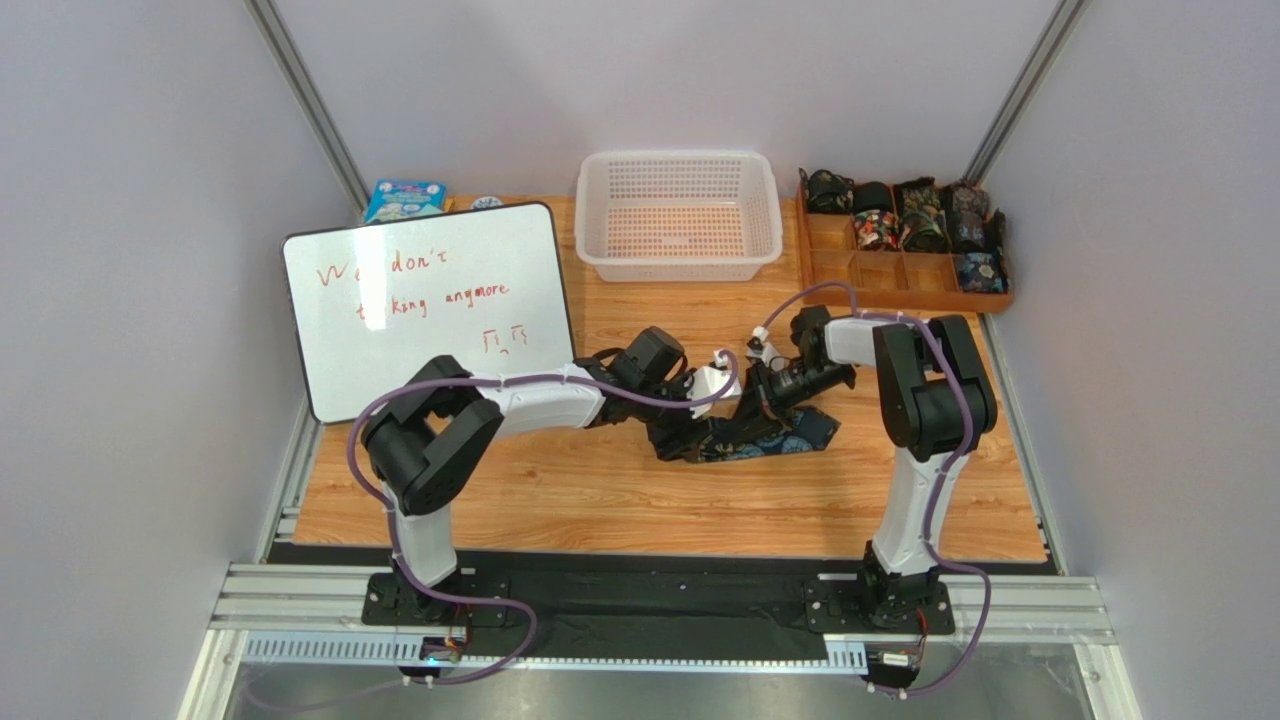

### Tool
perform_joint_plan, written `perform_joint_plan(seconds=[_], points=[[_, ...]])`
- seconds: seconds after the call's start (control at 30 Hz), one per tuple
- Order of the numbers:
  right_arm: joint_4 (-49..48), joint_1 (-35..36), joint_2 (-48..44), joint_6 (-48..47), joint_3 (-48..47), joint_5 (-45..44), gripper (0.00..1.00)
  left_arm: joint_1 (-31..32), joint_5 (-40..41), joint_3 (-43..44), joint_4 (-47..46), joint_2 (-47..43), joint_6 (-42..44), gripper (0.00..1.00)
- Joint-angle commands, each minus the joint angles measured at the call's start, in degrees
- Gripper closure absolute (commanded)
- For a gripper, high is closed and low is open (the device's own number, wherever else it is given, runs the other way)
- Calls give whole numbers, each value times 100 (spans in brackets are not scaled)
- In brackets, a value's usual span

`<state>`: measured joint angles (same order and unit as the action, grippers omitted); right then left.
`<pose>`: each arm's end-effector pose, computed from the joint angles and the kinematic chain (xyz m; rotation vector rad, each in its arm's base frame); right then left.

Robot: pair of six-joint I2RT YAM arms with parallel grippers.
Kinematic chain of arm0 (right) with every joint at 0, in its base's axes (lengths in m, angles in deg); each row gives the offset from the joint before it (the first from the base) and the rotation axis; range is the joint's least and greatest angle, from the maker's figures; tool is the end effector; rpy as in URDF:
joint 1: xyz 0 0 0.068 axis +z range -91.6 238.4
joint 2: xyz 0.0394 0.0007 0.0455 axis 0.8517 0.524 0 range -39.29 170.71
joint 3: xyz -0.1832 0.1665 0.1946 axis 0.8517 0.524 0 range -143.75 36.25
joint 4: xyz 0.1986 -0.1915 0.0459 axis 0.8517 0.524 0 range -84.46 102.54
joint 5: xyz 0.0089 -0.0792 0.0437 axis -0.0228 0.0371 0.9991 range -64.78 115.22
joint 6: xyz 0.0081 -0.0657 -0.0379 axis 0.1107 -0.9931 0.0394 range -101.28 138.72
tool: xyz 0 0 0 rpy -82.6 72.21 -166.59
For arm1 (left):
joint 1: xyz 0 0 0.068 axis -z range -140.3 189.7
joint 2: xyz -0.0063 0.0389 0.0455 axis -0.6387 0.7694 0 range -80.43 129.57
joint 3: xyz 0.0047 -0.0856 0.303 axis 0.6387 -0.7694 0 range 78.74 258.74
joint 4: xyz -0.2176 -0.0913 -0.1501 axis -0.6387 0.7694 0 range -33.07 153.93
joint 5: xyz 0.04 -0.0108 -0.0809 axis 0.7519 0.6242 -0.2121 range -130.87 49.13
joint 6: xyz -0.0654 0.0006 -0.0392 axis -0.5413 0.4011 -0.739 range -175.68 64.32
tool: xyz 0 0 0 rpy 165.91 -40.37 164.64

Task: Roll the ties
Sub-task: Roll the tie at the center of the board.

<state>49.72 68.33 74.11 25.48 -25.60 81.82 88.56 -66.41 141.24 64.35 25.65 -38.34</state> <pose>0.3281 0.1123 0.1168 0.0018 -2.5819 -1.3562 0.2561 -0.3356 0.1672 1.5299 1.9803 -0.7839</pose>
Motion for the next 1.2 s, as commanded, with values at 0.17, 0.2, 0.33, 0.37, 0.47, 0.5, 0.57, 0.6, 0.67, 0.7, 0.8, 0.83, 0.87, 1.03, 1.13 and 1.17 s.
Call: perform_joint_plan(seconds=[0.17,0.2,0.33,0.37,0.47,0.5,0.57,0.6,0.67,0.7,0.8,0.83,0.87,1.03,1.13,1.17], points=[[-85,-202,550,-184,-178,-1414,100,-96,-566,-142,-706,-422,-117,28],[-42,-194,586,-193,-214,-1519,100,-96,-592,-142,-890,-387,-100,28],[46,-202,735,-176,-354,-1792,100,-79,-812,-212,-1453,-168,-30,9],[81,-202,788,-193,-398,-1827,100,-61,-891,-229,-1698,-132,-3,9],[231,-202,920,-254,-513,-1898,100,70,-813,-265,-1937,52,251,9],[301,-202,938,-272,-548,-1881,100,106,-769,-247,-1963,114,330,9],[345,-194,955,-334,-574,-1846,100,167,-576,-212,-2008,272,462,11],[397,-194,955,-360,-583,-1776,100,185,-497,-168,-1955,333,533,14],[433,-194,956,-421,-601,-1705,100,229,-304,-107,-1719,466,751,24],[477,-185,955,-439,-601,-1661,100,229,-259,-63,-1622,483,796,29],[547,-141,868,-553,-557,-1381,100,229,-39,-71,-1288,457,911,49],[565,-89,763,-606,-487,-1240,100,229,13,-71,-1096,396,929,59],[582,-53,692,-650,-443,-961,100,229,92,-80,-989,370,903,64],[565,-70,-62,-650,-267,-440,84,220,-12,-89,-173,150,806,87],[565,-220,-405,-589,-302,-255,60,229,-56,-1,301,132,718,90],[556,-229,-468,-571,-311,-168,57,220,-65,60,408,141,700,90]])
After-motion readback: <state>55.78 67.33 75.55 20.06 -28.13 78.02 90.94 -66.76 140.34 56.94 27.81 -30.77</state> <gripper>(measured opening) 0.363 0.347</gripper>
